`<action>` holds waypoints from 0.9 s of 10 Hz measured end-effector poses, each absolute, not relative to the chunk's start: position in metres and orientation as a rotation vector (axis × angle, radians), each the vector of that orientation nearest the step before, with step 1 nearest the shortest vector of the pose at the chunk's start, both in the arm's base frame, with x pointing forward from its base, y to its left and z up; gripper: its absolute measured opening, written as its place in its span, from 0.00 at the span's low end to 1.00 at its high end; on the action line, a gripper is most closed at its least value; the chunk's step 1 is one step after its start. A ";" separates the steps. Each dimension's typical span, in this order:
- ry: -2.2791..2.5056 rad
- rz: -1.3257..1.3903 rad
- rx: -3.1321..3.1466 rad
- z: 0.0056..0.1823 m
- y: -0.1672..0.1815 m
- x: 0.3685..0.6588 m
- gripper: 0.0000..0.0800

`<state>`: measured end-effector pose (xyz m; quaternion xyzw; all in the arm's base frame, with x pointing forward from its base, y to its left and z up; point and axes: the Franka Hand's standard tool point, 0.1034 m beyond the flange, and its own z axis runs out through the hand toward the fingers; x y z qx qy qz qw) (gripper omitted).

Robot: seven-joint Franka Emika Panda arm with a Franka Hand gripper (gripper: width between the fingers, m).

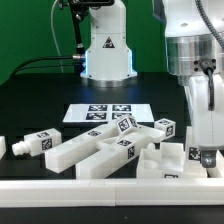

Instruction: Assemble chair

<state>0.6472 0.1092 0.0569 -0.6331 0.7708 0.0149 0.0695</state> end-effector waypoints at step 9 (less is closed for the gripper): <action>2.106 0.009 -2.077 0.092 0.060 0.647 0.81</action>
Offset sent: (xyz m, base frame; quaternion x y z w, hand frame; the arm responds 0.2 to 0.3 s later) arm -0.0032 -0.0526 0.0502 0.0259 -0.0566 -0.0373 0.9974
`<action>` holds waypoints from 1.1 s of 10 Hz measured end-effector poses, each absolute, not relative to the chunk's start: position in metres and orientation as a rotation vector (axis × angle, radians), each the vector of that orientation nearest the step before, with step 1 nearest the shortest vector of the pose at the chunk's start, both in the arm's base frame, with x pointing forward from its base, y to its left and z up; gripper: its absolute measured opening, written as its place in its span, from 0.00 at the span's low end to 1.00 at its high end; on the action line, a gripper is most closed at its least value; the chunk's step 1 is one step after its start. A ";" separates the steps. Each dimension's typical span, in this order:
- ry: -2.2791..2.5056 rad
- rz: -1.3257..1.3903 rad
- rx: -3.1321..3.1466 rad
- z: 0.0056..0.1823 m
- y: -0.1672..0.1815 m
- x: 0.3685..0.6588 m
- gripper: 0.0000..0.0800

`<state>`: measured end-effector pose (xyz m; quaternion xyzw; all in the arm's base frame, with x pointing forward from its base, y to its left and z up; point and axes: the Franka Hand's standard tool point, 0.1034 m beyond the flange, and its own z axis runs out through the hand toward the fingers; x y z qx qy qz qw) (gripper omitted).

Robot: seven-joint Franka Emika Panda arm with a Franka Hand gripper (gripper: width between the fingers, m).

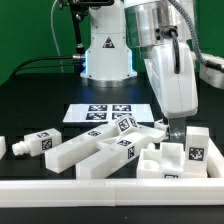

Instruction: Assemble chair

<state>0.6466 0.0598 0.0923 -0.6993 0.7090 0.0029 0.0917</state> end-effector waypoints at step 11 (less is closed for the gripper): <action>0.990 -0.131 -2.825 0.092 -0.011 0.630 0.81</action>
Offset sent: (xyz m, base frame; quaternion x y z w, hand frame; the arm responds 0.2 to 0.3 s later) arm -0.0182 -0.0438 0.0139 -0.0152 -0.0479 -0.2545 0.9658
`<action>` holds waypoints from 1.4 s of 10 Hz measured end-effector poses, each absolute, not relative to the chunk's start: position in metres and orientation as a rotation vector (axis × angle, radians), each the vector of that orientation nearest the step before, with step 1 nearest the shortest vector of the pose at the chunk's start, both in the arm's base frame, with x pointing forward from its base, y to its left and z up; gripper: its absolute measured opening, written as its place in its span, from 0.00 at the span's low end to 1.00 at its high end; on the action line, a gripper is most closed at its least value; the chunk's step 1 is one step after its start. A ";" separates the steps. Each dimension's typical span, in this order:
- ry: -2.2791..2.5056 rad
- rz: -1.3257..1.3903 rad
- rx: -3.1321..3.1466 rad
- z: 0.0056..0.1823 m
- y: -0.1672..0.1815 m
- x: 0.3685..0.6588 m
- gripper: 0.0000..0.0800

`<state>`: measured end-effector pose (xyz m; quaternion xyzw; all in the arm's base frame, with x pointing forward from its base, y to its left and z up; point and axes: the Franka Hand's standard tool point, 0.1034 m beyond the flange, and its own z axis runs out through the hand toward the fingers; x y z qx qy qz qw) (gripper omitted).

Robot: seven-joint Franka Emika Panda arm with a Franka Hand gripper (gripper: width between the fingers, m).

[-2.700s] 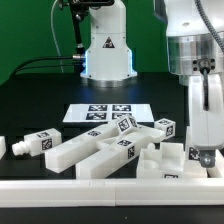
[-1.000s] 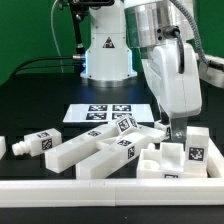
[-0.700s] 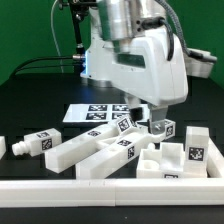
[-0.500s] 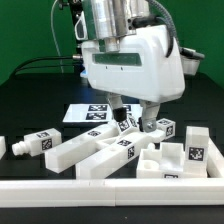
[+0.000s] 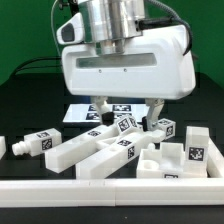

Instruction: Assemble chair

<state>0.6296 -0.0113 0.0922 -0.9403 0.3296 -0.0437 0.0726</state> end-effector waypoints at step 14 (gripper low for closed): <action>-0.314 -0.117 -3.070 0.070 -0.068 0.595 0.81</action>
Offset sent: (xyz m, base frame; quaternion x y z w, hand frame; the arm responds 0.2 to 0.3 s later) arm 0.0000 0.0000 0.0000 0.0000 0.0000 -0.1938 0.9810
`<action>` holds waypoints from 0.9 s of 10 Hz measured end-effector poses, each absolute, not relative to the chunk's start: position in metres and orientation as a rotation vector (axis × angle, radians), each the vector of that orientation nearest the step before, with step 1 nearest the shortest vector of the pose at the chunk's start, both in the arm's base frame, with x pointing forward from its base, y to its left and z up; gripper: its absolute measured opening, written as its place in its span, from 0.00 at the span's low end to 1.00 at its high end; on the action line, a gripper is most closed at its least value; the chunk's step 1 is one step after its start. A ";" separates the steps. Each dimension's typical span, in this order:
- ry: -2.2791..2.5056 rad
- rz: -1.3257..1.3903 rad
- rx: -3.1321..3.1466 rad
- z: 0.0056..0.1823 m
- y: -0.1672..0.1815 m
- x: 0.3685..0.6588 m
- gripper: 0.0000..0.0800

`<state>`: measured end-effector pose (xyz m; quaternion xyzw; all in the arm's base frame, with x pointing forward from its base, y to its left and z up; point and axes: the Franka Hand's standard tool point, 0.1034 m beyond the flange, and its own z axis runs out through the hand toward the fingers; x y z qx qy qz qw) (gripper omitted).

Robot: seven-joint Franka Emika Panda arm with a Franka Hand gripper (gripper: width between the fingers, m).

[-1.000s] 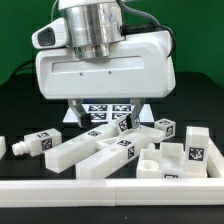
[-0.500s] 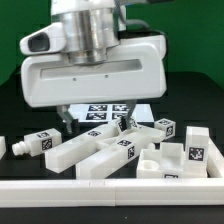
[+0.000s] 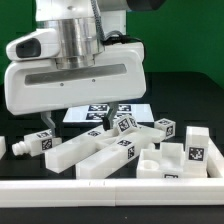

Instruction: Assemble chair

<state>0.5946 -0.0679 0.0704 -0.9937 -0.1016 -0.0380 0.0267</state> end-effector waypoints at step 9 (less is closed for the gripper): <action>-1.281 -0.037 -2.893 0.057 -0.107 0.564 0.81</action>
Offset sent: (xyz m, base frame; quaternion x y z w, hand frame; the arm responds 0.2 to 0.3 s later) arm -0.0440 -0.0329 -0.0049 -0.0027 -0.0634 -0.2827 0.9571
